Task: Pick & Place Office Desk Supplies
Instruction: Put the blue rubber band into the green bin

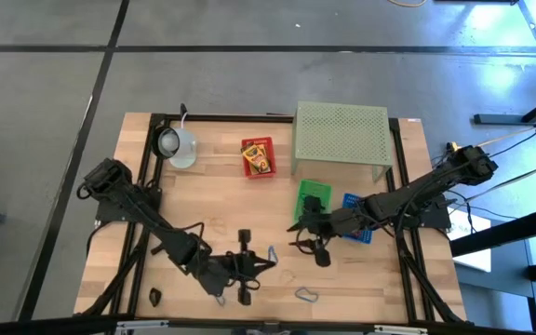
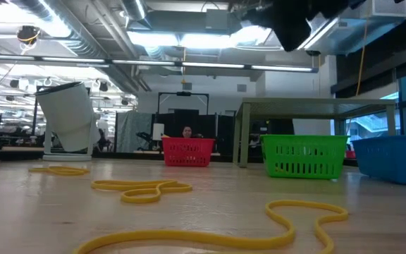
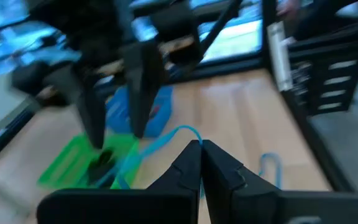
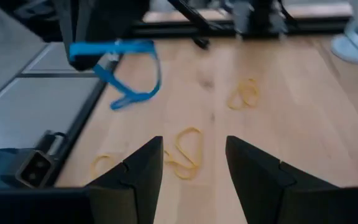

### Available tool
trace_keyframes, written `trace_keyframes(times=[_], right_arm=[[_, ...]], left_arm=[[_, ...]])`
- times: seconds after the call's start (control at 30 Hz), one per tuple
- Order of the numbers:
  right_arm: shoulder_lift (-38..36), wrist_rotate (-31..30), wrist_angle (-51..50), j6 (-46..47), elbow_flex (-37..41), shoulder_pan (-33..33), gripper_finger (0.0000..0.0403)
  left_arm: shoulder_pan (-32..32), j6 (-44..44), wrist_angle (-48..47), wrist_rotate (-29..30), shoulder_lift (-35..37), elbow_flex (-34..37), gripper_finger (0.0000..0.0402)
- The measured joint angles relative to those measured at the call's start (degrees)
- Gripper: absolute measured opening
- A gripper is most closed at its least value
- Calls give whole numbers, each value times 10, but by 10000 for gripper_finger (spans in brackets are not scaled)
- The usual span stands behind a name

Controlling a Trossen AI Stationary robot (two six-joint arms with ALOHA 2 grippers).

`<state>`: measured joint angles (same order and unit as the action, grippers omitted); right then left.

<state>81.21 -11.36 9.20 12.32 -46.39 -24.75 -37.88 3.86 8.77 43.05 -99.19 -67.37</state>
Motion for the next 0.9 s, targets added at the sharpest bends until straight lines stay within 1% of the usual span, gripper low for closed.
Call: trace_keyframes(times=[0.07,0.17,0.3,0.37,0.53,0.63,0.9], right_arm=[[0,12,15,-22,0,-5,178],[0,28,45,-51,0,-13,178],[0,47,76,-72,0,-22,178],[0,48,88,-73,0,-26,178],[0,48,108,-73,0,-27,178],[0,48,110,-73,0,-27,178],[0,48,110,-74,0,-27,178]], left_arm=[[5,-35,31,-31,0,0,3],[12,-65,56,-67,0,0,3],[23,-92,82,-72,-1,0,3],[31,-96,94,-75,-1,0,4],[53,-97,108,-131,-1,0,4],[64,-96,112,-147,-1,0,4],[74,-120,139,-195,-1,0,4]])
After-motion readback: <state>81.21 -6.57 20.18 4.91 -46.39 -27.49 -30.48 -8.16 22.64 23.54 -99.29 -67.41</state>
